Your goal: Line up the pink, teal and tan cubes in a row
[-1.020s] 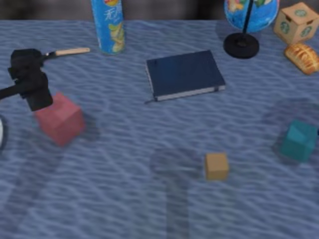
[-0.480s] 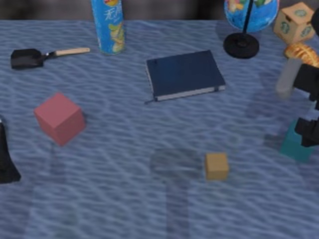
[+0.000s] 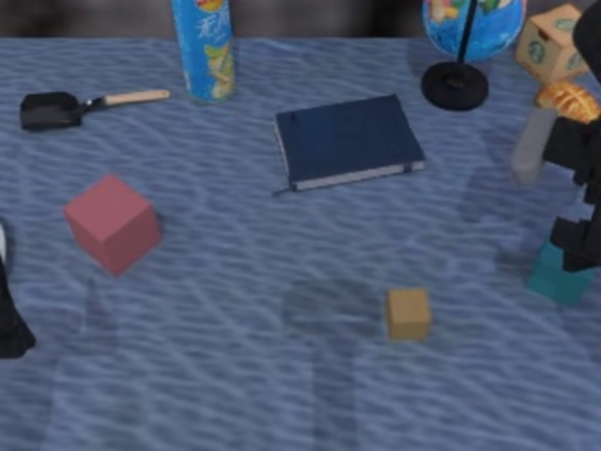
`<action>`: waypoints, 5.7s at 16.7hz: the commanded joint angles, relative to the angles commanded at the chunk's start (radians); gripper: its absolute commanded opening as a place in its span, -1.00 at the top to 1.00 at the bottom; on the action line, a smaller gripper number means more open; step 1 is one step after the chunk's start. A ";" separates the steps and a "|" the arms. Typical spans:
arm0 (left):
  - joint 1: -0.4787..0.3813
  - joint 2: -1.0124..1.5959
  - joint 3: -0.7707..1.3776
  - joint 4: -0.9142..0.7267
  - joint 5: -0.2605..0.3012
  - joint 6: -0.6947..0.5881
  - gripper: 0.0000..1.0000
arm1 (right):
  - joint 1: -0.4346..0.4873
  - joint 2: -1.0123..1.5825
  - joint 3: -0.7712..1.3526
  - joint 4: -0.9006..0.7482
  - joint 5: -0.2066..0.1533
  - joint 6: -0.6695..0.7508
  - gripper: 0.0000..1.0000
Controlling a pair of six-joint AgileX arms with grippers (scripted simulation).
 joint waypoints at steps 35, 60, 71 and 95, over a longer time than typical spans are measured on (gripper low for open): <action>0.000 0.000 0.000 0.000 0.000 0.000 -1.00 | 0.002 0.133 -0.192 0.325 0.001 0.004 1.00; 0.000 0.000 0.000 0.000 0.000 0.000 -1.00 | 0.295 0.120 0.158 -0.045 -0.006 0.069 1.00; 0.000 0.000 0.000 0.000 0.000 0.000 -1.00 | 0.603 0.214 0.358 -0.133 -0.006 0.138 1.00; 0.000 0.000 0.000 0.000 0.000 0.000 -1.00 | 0.608 0.276 0.169 0.114 -0.005 0.139 -0.51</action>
